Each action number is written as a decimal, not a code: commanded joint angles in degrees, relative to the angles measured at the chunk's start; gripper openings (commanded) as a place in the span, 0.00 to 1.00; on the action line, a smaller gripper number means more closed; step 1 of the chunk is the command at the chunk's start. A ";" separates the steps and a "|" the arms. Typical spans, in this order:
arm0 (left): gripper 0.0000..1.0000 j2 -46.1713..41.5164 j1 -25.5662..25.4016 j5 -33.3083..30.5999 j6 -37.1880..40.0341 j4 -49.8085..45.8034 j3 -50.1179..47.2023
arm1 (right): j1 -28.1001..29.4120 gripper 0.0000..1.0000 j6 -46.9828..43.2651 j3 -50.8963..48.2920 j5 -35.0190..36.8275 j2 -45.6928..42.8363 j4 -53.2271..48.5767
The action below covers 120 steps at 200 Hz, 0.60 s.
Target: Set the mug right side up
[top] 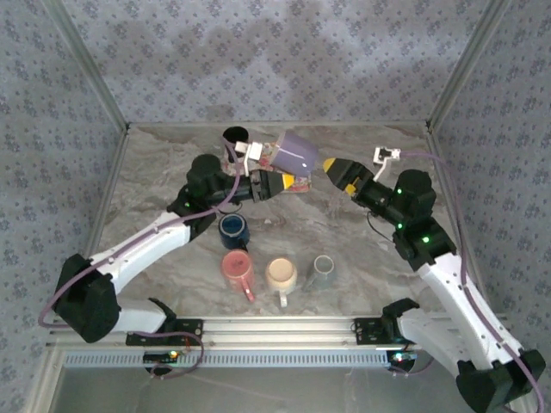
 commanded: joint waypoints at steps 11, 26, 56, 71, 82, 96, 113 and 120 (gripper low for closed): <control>0.00 3.15 0.13 -21.01 21.28 -24.68 10.66 | -1.24 1.00 -10.82 5.43 9.26 -2.36 -17.97; 0.00 6.55 -0.02 -28.73 22.60 -27.57 13.51 | -1.30 1.00 -12.89 5.71 10.74 -3.35 -20.01; 0.00 15.28 -0.03 -36.72 27.12 -30.78 21.28 | -1.30 1.00 -15.11 5.65 11.44 -3.61 -21.29; 0.00 20.13 -0.01 -39.98 30.23 -33.03 25.82 | -1.22 1.00 -15.84 5.47 11.71 -3.48 -21.99; 0.00 23.84 -0.04 -42.65 31.91 -34.82 28.90 | -1.33 1.00 -16.24 5.23 11.82 -3.43 -22.38; 0.00 28.32 0.26 -45.75 33.51 -36.82 33.19 | -1.31 1.00 -16.44 5.09 12.24 -3.47 -22.54; 0.00 34.11 1.03 -46.65 33.54 -40.89 39.29 | -1.53 1.00 -16.59 5.12 12.65 -3.09 -22.79; 0.00 36.24 1.24 -47.06 33.28 -42.12 41.73 | -1.49 1.00 -16.53 5.08 12.64 -2.98 -22.78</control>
